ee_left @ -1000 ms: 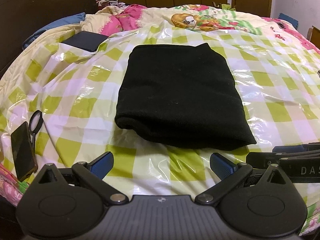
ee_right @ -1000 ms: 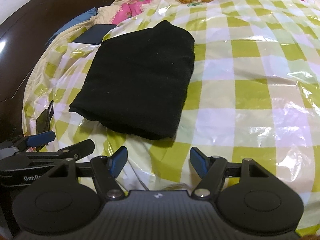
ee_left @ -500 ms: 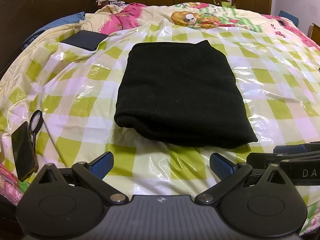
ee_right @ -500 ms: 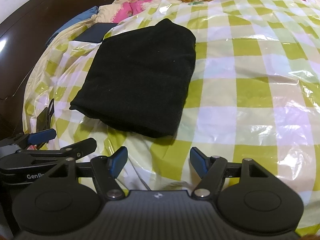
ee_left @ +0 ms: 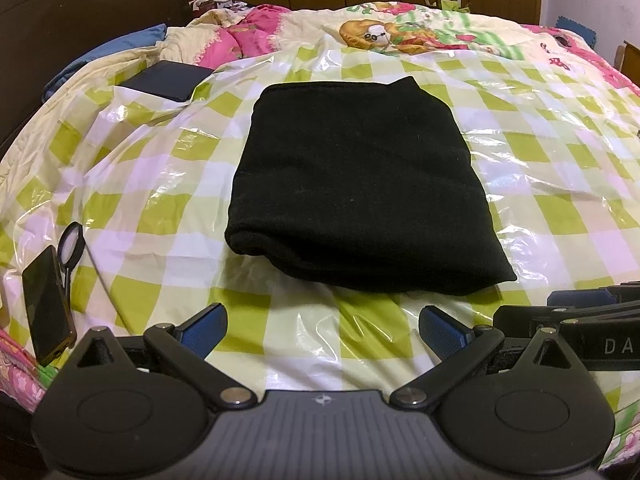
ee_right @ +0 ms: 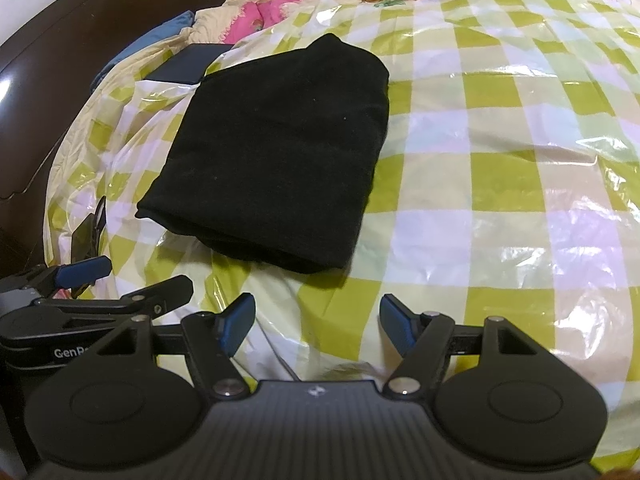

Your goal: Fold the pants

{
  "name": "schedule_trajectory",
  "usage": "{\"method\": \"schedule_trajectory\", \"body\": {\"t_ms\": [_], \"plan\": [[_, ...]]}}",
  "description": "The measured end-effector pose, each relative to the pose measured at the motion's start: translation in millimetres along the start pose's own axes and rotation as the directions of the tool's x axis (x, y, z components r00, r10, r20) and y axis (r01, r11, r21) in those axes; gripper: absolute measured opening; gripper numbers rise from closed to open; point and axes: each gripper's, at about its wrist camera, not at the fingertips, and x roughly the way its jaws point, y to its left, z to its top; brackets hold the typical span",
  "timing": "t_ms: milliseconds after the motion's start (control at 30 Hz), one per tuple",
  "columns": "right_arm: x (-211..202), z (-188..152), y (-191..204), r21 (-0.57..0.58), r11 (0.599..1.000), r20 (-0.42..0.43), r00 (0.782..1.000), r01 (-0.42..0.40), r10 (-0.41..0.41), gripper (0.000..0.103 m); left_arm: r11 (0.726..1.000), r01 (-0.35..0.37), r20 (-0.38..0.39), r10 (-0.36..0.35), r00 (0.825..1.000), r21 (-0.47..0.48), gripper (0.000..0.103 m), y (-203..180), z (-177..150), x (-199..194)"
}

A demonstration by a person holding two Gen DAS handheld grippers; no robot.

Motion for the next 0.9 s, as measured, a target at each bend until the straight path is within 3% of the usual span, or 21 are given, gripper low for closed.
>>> {"method": "schedule_trajectory", "body": {"t_ms": [900], "plan": [[3.1,-1.2,-3.2,0.021,1.0,-0.003,1.0,0.002,-0.002,0.07,1.0,-0.002,-0.004,0.002,1.0,0.005,0.103,-1.7,0.6,3.0]]}}
